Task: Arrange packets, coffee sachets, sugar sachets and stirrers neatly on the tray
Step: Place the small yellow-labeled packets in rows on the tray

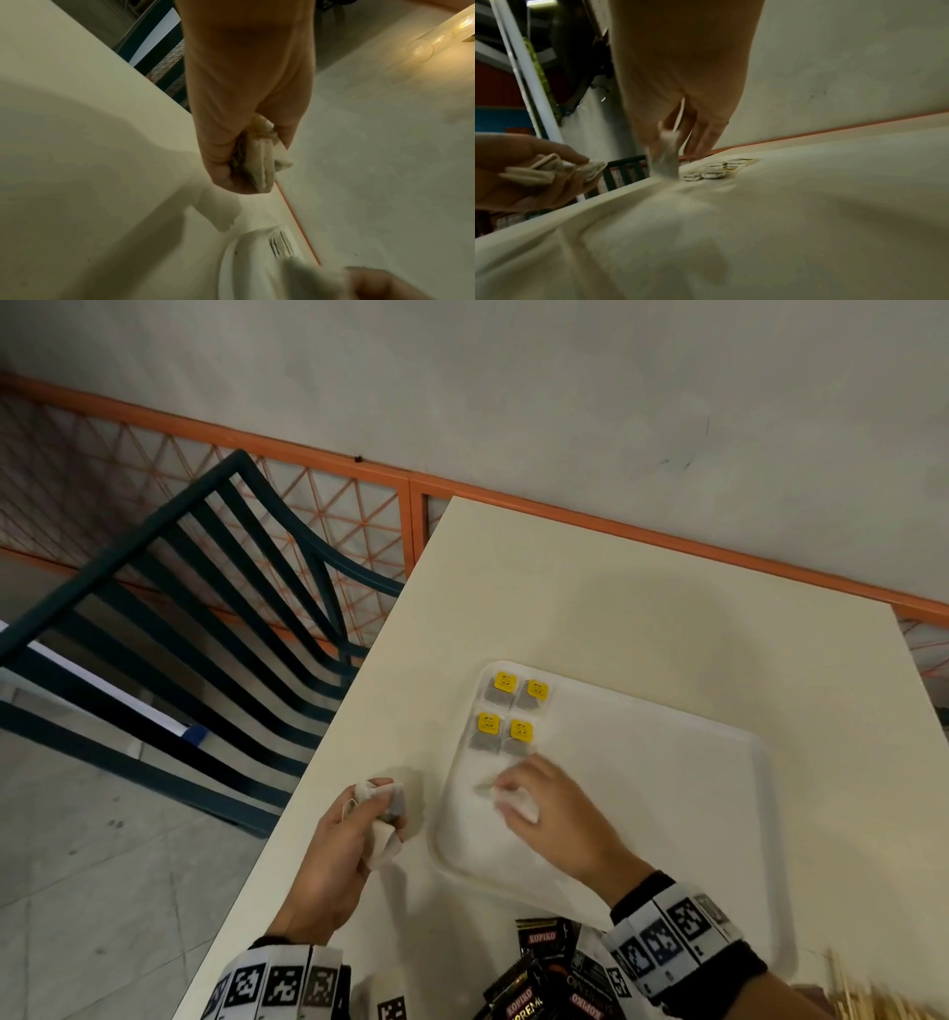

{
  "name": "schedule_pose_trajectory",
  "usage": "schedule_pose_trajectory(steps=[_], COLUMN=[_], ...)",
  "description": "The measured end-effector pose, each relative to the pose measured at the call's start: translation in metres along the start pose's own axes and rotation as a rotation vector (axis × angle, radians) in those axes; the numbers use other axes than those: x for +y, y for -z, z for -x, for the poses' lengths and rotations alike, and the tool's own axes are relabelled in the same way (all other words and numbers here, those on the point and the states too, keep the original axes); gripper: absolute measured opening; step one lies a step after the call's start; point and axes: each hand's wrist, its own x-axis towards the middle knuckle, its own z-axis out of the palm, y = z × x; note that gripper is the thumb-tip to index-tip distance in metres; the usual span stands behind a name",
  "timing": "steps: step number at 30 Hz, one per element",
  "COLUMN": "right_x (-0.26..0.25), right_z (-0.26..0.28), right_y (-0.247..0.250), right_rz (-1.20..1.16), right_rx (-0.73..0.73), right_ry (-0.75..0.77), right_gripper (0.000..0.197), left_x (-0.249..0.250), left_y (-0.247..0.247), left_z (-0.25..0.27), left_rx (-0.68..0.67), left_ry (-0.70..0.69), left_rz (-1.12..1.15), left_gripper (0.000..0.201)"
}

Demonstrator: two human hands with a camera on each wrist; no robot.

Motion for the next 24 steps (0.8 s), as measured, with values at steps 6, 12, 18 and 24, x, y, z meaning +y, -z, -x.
schedule_pose_trajectory(steps=[6,12,18,24], right_x=[0.011,0.012,0.006,0.001], right_z=[0.013,0.017,0.015,-0.003], right_y=[-0.01,-0.01,-0.012,-0.017], right_rz=[0.191,0.393,0.569,0.558], right_rx=[-0.236,-0.388,-0.381,-0.367], right_ry=[0.118,0.297,0.228,0.098], right_gripper=[0.039,0.049,0.059,0.06], left_x=[-0.003,-0.004,-0.003,-0.004], left_y=[0.005,0.005,0.001,-0.005], left_z=[-0.001,0.001,0.002,0.003], left_rx=[0.019,0.012,0.007,-0.018], left_ry=[0.009,0.011,0.006,0.006], left_rz=[0.029,0.04,0.036,0.014], left_gripper=[0.018,0.016,0.017,0.016])
